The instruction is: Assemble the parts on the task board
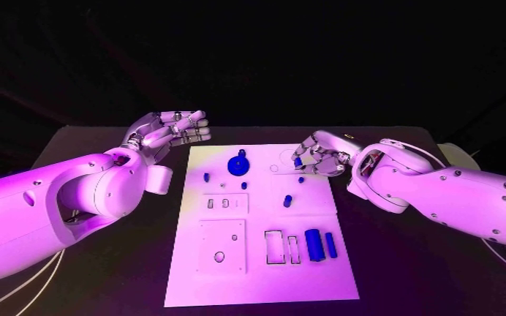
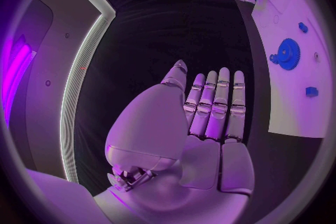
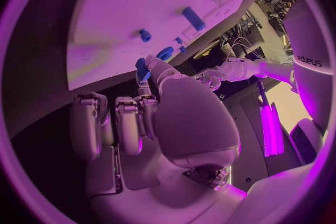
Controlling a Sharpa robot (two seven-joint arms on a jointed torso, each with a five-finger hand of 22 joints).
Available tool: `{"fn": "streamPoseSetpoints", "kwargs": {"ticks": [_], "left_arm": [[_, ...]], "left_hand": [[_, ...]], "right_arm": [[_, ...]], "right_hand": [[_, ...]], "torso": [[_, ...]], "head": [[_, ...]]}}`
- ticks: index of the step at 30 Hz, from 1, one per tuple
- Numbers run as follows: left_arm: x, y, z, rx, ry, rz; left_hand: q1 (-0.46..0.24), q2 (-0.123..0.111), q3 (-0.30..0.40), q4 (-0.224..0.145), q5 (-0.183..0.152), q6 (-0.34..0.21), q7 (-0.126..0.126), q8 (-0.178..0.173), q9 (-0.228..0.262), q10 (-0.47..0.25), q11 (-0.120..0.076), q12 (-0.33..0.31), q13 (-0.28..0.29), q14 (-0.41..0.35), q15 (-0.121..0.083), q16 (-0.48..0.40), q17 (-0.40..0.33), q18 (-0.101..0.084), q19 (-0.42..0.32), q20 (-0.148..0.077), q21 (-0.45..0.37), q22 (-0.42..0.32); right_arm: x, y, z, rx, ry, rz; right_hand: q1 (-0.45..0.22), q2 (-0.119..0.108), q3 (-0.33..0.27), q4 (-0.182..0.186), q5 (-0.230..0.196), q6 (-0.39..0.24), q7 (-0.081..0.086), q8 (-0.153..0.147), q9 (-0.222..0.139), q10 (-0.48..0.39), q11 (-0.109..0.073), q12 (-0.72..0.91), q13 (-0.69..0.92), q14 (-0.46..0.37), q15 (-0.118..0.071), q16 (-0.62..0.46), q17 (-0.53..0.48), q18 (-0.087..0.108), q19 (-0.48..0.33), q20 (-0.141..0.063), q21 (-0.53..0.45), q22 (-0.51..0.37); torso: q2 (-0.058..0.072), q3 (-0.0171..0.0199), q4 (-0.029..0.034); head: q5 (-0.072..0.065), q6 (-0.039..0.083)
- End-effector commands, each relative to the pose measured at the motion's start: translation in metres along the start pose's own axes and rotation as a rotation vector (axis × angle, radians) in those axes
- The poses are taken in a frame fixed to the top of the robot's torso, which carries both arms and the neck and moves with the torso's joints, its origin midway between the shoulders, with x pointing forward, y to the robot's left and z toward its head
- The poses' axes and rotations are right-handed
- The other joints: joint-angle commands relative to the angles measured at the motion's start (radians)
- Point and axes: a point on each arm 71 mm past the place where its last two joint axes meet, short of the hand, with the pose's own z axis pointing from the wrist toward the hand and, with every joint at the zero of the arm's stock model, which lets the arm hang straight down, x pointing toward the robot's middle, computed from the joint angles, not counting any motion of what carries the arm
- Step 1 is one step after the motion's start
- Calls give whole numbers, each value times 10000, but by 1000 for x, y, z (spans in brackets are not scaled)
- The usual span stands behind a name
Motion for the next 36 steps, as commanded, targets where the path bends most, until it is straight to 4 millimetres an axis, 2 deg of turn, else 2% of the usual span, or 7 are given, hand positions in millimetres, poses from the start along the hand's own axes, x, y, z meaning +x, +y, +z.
{"fn": "streamPoseSetpoints", "kwargs": {"ticks": [1, 7, 13, 19, 23, 27, 36], "left_arm": [[3, 0, 2, 60, 197, -77], [4, 1, 5, 46, 218, -85], [5, 2, 7, 42, 207, -81], [4, 2, 7, 32, 185, -72], [5, 2, 7, 29, 201, -78], [5, 2, 8, 23, 200, -78], [6, 2, 8, 17, 218, -84]], "left_hand": [[2, 70, -24, -50, 25, -5, 54, -37, -10, -28, 75, -53, -13, -19, 75, -55, -16, 57, 22, 3, -33, -9], [3, 69, -24, -53, 26, -6, 53, -41, -9, -27, 75, -57, -12, -18, 76, -60, -16, 57, 22, 3, -34, -11], [3, 69, -24, -53, 26, -6, 53, -41, -9, -27, 75, -57, -12, -18, 76, -60, -16, 57, 22, 3, -34, -11], [2, 66, -26, -54, 25, -7, 54, -44, -8, -27, 76, -61, -11, -18, 77, -65, -16, 56, 20, 3, -36, -14], [2, 66, -26, -54, 25, -7, 54, -44, -8, -27, 76, -61, -11, -18, 77, -65, -16, 56, 20, 3, -36, -14], [2, 66, -26, -54, 25, -7, 54, -44, -8, -27, 76, -61, -11, -18, 77, -65, -16, 56, 20, 3, -36, -14], [2, 66, -26, -54, 25, -7, 54, -44, -8, -27, 76, -61, -11, -18, 77, -65, -16, 56, 20, 3, -36, -14]], "right_arm": [[5, 21, 6, 39, -176, -286], [27, 74, 21, -771, 88, -320], [48, 104, 33, -1177, 350, -500], [68, 119, 43, -1226, 613, -564], [81, 124, 47, -1196, 830, -566], [91, 128, 49, -1205, 1017, -617], [106, 133, 49, -1241, 1303, -651]], "right_hand": [[-26, 93, 35, -7, -56, 160, -144, 188, 161, -9, -61, -24, 1201, 1041, -84, 56, 2628, -81, 154, -59, 29, 1530], [-47, 67, 72, -52, -33, 160, -154, 209, 172, -19, -69, -45, 1184, 1036, -90, 48, 2608, -84, 161, -68, 36, 1541], [-40, 65, 120, -101, 25, 162, -159, 227, 182, -15, -77, -50, 1183, 1035, -98, 47, 2606, -82, 158, -76, 30, 1541], [-43, 63, 141, -121, 51, 157, -158, 232, 185, -23, -78, -63, 1170, 1031, -100, 40, 2590, -79, 149, -80, 16, 1531], [-46, 63, 142, -121, 52, 157, -157, 233, 185, -21, -77, -61, 1172, 1030, -100, 38, 2586, -77, 144, -80, 8, 1524], [-62, 57, 142, -120, 55, 154, -154, 235, 187, -28, -75, -70, 1163, 1029, -101, 36, 2580, -75, 140, -81, 3, 1521], [-114, 29, 136, -120, 58, 147, -150, 241, 191, -22, -70, -69, 1168, 1028, -99, 33, 2575, -73, 135, -83, -7, 1516]], "torso": [[-82, -37, -19], [-147, -74, -8], [-143, -102, 28], [-142, -91, -5], [-137, -99, 2], [-136, -78, 1], [-134, -77, 1]], "head": [[99, -55], [284, -158], [362, -231], [512, -327], [498, -355], [513, -398], [491, -472]]}}
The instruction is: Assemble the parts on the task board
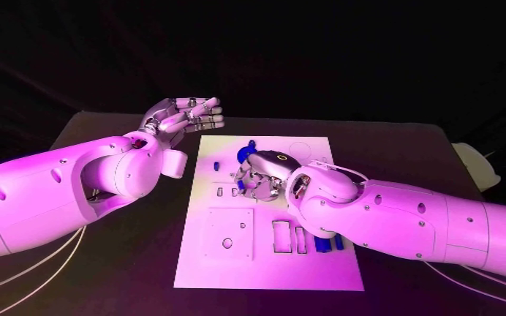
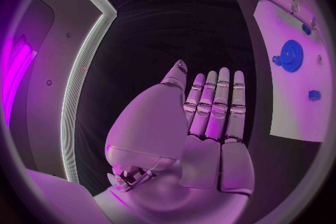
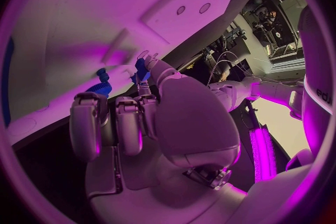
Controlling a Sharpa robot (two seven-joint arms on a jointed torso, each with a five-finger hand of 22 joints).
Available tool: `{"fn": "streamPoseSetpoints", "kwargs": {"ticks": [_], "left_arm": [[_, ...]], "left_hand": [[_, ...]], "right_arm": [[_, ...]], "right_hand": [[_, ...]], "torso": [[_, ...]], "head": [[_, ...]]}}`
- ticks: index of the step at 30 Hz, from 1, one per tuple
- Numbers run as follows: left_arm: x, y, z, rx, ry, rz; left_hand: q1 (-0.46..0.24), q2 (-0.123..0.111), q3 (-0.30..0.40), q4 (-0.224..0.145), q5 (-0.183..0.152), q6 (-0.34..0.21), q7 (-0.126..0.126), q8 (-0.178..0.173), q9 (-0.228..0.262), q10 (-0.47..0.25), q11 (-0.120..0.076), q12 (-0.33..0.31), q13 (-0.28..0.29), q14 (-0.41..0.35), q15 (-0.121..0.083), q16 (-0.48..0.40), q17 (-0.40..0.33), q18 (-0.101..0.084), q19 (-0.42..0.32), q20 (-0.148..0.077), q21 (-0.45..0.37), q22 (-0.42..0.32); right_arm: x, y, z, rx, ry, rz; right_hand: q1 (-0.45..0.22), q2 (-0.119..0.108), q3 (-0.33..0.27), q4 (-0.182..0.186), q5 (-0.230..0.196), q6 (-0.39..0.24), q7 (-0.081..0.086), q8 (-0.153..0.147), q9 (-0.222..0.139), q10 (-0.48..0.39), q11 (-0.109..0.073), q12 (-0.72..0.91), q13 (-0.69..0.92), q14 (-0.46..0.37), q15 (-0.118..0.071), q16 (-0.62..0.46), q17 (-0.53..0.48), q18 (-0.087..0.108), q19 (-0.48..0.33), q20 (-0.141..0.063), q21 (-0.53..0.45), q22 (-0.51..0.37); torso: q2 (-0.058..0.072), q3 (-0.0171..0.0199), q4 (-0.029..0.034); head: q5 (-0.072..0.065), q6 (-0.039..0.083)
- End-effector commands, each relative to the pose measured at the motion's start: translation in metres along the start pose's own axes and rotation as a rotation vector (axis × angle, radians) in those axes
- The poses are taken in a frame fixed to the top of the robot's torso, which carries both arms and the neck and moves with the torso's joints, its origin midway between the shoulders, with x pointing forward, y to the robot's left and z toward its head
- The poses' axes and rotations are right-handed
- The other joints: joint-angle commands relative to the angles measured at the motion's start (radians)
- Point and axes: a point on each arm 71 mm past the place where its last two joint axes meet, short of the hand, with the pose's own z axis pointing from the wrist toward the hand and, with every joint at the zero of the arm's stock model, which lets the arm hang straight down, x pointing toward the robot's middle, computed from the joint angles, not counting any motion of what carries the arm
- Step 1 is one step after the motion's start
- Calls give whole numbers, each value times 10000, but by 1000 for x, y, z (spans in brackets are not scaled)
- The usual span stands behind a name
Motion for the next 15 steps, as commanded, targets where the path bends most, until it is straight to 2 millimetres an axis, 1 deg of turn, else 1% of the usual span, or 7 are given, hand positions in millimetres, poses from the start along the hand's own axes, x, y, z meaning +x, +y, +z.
{"fn": "streamPoseSetpoints", "kwargs": {"ticks": [1, 7, 15], "left_arm": [[3, -1, 1, 53, 204, -78], [3, -1, 0, 47, 202, -77], [3, -1, 0, 40, 213, -81]], "left_hand": [[2, 66, -26, -54, 25, -7, 54, -44, -8, -27, 76, -61, -11, -18, 77, -65, -16, 56, 20, 3, -36, -16], [2, 66, -26, -54, 25, -7, 54, -44, -8, -27, 76, -61, -11, -18, 77, -65, -16, 56, 20, 3, -36, -16], [2, 66, -26, -54, 25, -7, 54, -44, -8, -27, 76, -61, -11, -18, 77, -65, -16, 56, 20, 3, -36, -16]], "right_arm": [[4, 0, 0, 111, 149, -303], [6, -1, 1, 167, 231, -357], [10, -1, 2, 214, 439, -434]], "right_hand": [[-88, 10, 31, -11, 47, 177, -121, 242, 211, -22, -71, -30, 1169, 1065, -63, 34, 2577, -73, 135, -85, -6, 1521], [-125, -5, 27, -8, 43, 177, -121, 249, 215, -10, -70, -21, 1181, 1064, -62, 32, 2573, -73, 135, -85, -8, 1521], [-205, -37, 14, 0, 23, 175, -123, 262, 222, -12, -71, -29, 1175, 1061, -62, 28, 2563, -69, 125, -86, -25, 1511]], "torso": [[-3, 4, 7], [-5, 4, -9], [-2, 7, 2]], "head": [[-7, -33], [-8, -59], [4, -75]]}}
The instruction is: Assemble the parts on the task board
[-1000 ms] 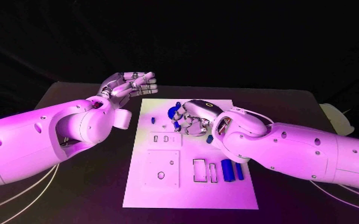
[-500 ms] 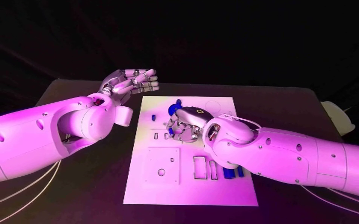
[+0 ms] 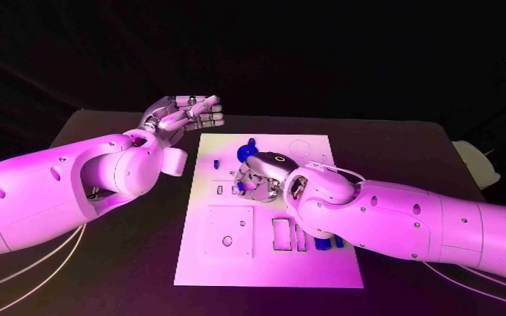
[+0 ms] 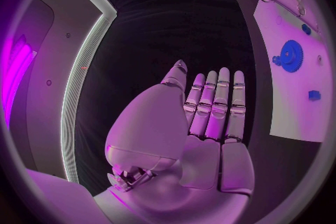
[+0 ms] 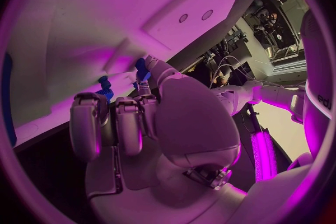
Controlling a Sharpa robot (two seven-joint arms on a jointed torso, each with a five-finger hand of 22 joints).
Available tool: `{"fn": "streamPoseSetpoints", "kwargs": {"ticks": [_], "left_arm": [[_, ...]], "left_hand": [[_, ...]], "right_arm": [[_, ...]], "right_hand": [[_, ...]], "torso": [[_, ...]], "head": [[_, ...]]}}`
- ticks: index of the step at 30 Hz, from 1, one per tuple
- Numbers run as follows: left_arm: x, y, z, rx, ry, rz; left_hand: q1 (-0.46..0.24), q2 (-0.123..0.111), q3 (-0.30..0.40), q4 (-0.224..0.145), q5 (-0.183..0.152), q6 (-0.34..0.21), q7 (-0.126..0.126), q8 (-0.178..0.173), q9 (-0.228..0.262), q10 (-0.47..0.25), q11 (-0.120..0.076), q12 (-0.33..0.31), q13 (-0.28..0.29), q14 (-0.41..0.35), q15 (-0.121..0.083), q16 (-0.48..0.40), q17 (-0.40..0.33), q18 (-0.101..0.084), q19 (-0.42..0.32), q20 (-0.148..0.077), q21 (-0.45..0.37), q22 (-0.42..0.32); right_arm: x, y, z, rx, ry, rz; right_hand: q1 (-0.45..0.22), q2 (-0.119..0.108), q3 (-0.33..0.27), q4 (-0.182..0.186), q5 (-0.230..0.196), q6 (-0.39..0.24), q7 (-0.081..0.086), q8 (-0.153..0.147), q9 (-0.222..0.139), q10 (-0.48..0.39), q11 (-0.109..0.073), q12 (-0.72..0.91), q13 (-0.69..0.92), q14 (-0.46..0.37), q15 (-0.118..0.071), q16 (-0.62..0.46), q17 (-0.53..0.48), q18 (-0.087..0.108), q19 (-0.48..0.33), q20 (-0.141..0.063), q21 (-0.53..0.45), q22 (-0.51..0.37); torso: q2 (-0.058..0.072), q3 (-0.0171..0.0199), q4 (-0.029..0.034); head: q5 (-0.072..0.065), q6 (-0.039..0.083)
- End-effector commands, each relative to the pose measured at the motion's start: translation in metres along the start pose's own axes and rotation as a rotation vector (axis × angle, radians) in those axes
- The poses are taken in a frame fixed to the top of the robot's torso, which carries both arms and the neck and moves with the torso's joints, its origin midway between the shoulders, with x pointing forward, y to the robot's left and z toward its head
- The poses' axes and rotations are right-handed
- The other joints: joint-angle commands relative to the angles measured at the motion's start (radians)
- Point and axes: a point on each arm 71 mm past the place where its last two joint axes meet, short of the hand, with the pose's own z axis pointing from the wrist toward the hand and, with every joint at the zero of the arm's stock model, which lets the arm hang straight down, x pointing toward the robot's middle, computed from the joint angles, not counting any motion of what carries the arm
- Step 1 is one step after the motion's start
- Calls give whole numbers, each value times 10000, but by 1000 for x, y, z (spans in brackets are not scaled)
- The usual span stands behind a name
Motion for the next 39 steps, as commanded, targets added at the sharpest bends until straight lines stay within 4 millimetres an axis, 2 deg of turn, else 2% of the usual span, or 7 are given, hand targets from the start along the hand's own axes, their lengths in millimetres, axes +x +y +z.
{"fn": "streamPoseSetpoints", "kwargs": {"ticks": [1, 5, 23, 39], "left_arm": [[3, -1, 0, 54, 212, -80], [2, -1, 0, 58, 198, -75], [1, -1, 0, 70, 165, -63], [1, -1, 0, 71, 171, -66]], "left_hand": [[2, 66, -26, -54, 25, -7, 54, -44, -9, -27, 76, -61, -11, -18, 77, -65, -16, 55, 19, 3, -36, -16], [2, 66, -26, -54, 25, -7, 54, -44, -9, -27, 76, -61, -11, -18, 77, -65, -16, 55, 19, 3, -36, -16], [2, 66, -26, -54, 25, -7, 54, -44, -9, -27, 76, -61, -11, -18, 77, -65, -16, 55, 19, 3, -36, -16], [-6, 64, -31, -54, 25, -8, 57, -55, -7, -28, 80, -75, -10, -20, 81, -84, -17, 52, 12, 4, -43, -24]], "right_arm": [[4, -1, 0, 107, 284, -269], [5, -3, 1, 246, 381, -338], [5, -7, 0, 423, 446, -448], [4, -8, 0, 473, 329, -477]], "right_hand": [[-161, 27, 22, 15, 21, 180, -114, 265, 223, -12, -71, -31, 1174, 1061, -63, 27, 2562, -68, 123, -87, -29, 1510], [-333, -18, -21, 72, -29, 140, -106, 265, 223, -56, -64, -84, 1117, 1049, -58, 6, 2514, -52, 83, -85, -91, 1466], [-627, -178, -135, 153, -40, 15, -62, 237, 208, -119, -29, -153, 1052, 1035, -34, -21, 2455, -31, 29, -70, -186, 1408], [-859, -334, -236, 226, -7, -310, 77, 79, 126, -316, 86, -349, 852, 1012, 54, -64, 2365, 10, -78, -7, -367, 1289]], "torso": [[2, 4, 5], [2, -1, 7], [-8, 6, 4], [-4, 4, 1]], "head": [[3, -14], [-46, -22], [-41, -37], [-54, -5]]}}
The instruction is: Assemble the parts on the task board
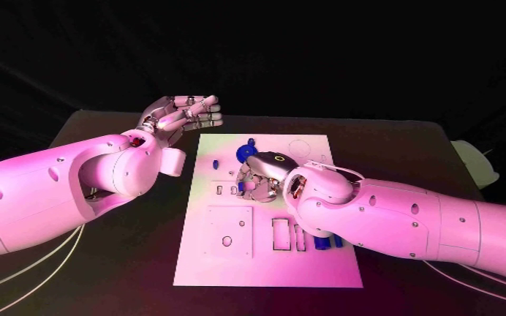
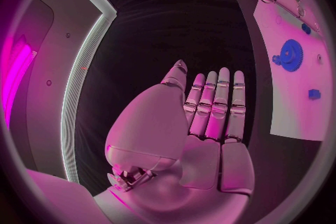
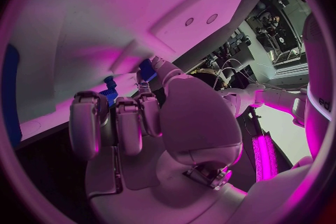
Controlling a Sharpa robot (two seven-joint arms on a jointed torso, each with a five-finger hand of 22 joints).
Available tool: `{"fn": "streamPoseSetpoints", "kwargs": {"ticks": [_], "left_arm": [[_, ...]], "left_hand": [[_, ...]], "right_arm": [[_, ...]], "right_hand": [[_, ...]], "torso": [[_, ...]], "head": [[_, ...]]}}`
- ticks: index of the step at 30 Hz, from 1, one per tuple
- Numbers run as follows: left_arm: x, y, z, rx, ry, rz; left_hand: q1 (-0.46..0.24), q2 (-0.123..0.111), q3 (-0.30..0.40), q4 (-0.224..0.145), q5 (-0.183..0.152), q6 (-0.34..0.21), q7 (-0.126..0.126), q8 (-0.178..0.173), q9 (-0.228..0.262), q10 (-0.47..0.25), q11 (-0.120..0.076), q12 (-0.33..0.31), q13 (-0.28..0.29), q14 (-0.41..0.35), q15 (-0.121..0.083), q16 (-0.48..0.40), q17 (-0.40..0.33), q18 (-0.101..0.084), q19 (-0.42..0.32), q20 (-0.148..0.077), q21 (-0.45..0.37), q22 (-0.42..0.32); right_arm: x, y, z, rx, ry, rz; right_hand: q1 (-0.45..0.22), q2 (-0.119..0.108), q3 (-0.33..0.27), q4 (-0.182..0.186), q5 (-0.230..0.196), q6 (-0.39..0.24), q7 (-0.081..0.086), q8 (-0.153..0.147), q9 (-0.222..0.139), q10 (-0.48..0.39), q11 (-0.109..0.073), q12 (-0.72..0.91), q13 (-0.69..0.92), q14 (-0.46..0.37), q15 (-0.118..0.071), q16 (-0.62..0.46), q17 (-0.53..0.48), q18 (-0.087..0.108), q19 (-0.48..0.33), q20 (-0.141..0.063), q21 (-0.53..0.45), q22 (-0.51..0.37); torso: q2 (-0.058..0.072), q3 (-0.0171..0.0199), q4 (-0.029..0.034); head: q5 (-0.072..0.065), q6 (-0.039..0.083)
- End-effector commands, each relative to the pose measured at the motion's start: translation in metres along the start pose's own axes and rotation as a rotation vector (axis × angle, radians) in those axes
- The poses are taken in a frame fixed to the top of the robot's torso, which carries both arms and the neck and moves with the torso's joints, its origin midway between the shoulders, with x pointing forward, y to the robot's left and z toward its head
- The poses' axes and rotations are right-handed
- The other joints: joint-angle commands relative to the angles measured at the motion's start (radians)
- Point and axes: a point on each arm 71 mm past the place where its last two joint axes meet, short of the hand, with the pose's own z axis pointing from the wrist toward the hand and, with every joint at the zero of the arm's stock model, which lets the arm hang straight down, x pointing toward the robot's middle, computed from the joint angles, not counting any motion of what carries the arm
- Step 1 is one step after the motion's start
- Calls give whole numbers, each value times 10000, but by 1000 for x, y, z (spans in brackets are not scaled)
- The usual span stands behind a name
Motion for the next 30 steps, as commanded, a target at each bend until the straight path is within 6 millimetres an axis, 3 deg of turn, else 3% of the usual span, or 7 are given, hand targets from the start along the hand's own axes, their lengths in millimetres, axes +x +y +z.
{"fn": "streamPoseSetpoints", "kwargs": {"ticks": [1, 18, 30], "left_arm": [[2, -1, 0, 76, 190, -73], [2, -1, 1, 50, 191, -73], [2, -1, 1, 29, 181, -69]], "left_hand": [[-6, 64, -31, -54, 25, -9, 57, -55, -6, 8, 44, -33, -10, -20, 82, -15, -17, 52, 12, 4, -43, -6], [-7, 64, -32, -55, 25, -12, 60, -61, -6, 5, 46, -40, -10, -23, 84, -24, -18, 51, 11, 4, -45, -9], [1, 65, -29, -63, 27, -17, 62, -68, -6, 0, 49, -49, -10, -27, 86, -34, -18, 50, 8, 5, -47, -12]], "right_arm": [[4, -4, -1, 250, 228, -189], [3, -4, -1, 171, 70, -145], [-2, 0, -2, -30, -583, 63]], "right_hand": [[-114, -5, -56, 47, -8, -100, 5, -77, -20, -71, 22, -46, 845, 1010, 60, -66, 2360, 13, -85, -2, -50, 1277], [-546, -374, -501, 266, 141, -545, 180, -291, -155, -413, 189, -363, 513, 963, 204, -155, 2183, 80, -251, 132, -348, 1089], [-719, -589, -1215, 507, -96, -1232, 372, -576, -383, -547, 364, -419, 441, 971, 348, -144, 2215, 101, -295, 257, -479, 1040]], "torso": [[7, -4, -4], [1, 0, -4], [6, 4, -3]], "head": [[-15, 3], [-12, 8], [-20, 42]]}}
